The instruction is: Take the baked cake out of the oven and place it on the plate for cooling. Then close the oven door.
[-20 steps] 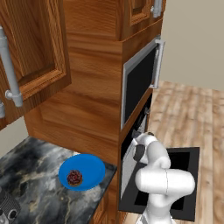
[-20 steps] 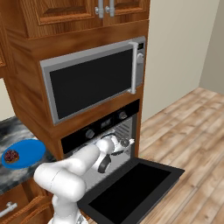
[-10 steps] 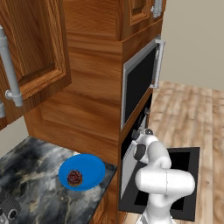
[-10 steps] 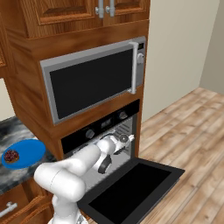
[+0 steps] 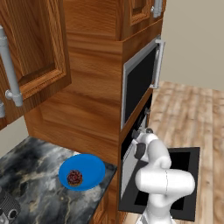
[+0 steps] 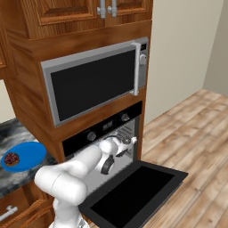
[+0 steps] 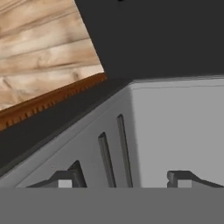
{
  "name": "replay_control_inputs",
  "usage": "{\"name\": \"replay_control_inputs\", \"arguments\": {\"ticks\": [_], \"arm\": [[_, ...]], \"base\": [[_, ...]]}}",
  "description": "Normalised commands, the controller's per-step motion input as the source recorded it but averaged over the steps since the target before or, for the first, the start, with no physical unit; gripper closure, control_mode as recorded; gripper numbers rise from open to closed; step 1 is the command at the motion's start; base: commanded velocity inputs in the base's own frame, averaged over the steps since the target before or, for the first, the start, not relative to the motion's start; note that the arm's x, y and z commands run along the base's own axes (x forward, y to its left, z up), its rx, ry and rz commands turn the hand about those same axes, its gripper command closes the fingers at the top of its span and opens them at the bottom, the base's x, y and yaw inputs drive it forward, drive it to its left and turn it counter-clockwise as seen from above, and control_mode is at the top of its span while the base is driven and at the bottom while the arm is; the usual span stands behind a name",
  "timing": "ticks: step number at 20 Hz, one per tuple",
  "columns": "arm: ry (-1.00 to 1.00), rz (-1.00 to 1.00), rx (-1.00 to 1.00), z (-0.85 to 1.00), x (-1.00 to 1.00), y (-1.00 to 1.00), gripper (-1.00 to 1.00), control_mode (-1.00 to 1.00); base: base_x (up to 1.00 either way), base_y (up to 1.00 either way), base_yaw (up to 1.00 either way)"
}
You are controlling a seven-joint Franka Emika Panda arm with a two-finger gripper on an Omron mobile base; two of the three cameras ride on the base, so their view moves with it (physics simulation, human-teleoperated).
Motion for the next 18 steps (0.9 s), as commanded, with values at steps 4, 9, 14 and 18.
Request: {"name": "replay_control_inputs", "arguments": {"ticks": [4, 9, 14, 18], "arm": [[0.02, -0.05, 0.05, -0.06, -0.22, -0.37, -1.0, -1.0], [0.01, -0.06, 0.11, 0.0, -0.21, -0.41, -1.0, -1.0], [0.02, -0.06, 0.19, 0.08, -0.21, -0.39, -1.0, -1.0], [0.09, -0.08, 0.22, 0.35, -0.15, -0.28, -1.0, -1.0]], "base": [[0.0, 0.0, 0.0], [0.0, 0.0, 0.0], [0.0, 0.0, 0.0], [0.0, 0.0, 0.0]]}}
